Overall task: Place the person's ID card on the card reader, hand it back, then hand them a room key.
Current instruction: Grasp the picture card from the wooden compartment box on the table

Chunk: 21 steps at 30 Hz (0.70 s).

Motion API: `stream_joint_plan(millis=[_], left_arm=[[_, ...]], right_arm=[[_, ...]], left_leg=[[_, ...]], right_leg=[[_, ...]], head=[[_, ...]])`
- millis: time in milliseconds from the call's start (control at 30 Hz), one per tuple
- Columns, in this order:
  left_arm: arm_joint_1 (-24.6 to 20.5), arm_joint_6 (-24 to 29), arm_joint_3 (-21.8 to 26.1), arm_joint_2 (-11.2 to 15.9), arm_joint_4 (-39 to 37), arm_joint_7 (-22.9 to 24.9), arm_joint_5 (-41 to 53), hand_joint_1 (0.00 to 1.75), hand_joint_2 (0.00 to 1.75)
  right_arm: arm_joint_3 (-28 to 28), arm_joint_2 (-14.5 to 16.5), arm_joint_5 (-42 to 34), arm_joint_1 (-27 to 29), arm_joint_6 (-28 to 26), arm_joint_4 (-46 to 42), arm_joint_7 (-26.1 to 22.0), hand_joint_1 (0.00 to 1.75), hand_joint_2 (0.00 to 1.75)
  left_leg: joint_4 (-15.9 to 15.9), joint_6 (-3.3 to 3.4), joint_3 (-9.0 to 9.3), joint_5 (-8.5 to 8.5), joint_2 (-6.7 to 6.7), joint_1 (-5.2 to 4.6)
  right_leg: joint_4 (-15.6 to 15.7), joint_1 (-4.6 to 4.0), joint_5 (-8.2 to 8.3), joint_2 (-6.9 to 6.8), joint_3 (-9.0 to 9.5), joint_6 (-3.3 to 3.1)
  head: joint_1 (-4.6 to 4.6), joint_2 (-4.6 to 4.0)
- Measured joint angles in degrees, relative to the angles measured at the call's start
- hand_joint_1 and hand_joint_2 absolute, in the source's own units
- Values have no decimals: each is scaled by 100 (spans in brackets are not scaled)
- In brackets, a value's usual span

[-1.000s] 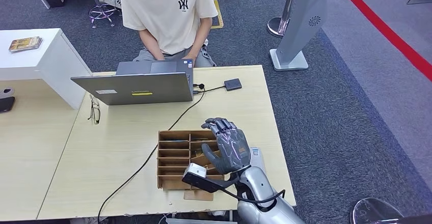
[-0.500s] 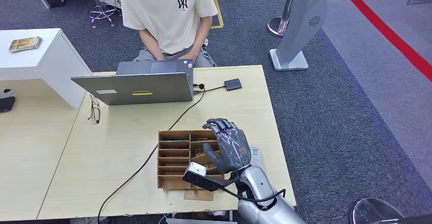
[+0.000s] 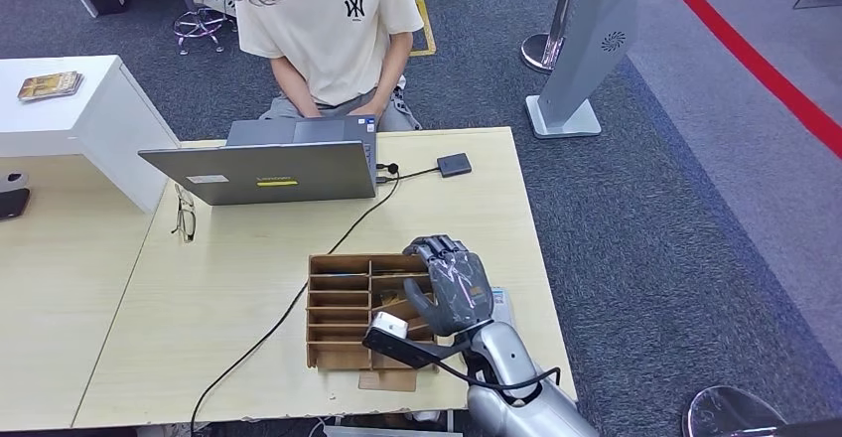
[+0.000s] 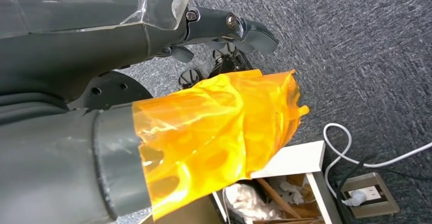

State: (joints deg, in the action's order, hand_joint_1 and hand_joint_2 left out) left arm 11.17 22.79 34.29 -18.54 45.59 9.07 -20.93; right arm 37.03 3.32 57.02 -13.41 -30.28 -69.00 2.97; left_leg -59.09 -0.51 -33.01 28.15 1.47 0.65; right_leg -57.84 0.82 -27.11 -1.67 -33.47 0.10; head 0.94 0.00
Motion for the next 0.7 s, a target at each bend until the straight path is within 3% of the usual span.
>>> stream_joint_plan(millis=[233,400,567,700], left_arm=[[52,73,-74,-11,72,7,-48,0,0],[74,94,-114,-18,101,23,-61,0,0],[77,69,-122,-24,134,35,-72,0,0],[78,68,-122,-24,143,37,-68,0,0]], right_arm=[[-56,0,5,-1,-26,180,-5,90,175],[-121,0,38,-1,-21,280,2,127,175],[-146,0,57,-23,-26,338,0,136,175],[-149,0,57,-37,-21,342,0,165,175]], left_leg=[[0,0,1,0,0,0],[0,0,0,0,0,0],[0,0,0,0,0,0],[0,0,1,0,0,0]], right_leg=[[0,0,0,0,0,0],[0,0,0,0,0,0],[0,0,0,0,0,0],[0,0,0,0,0,0]], head=[[1,0],[-1,0],[-2,0],[-2,0]])
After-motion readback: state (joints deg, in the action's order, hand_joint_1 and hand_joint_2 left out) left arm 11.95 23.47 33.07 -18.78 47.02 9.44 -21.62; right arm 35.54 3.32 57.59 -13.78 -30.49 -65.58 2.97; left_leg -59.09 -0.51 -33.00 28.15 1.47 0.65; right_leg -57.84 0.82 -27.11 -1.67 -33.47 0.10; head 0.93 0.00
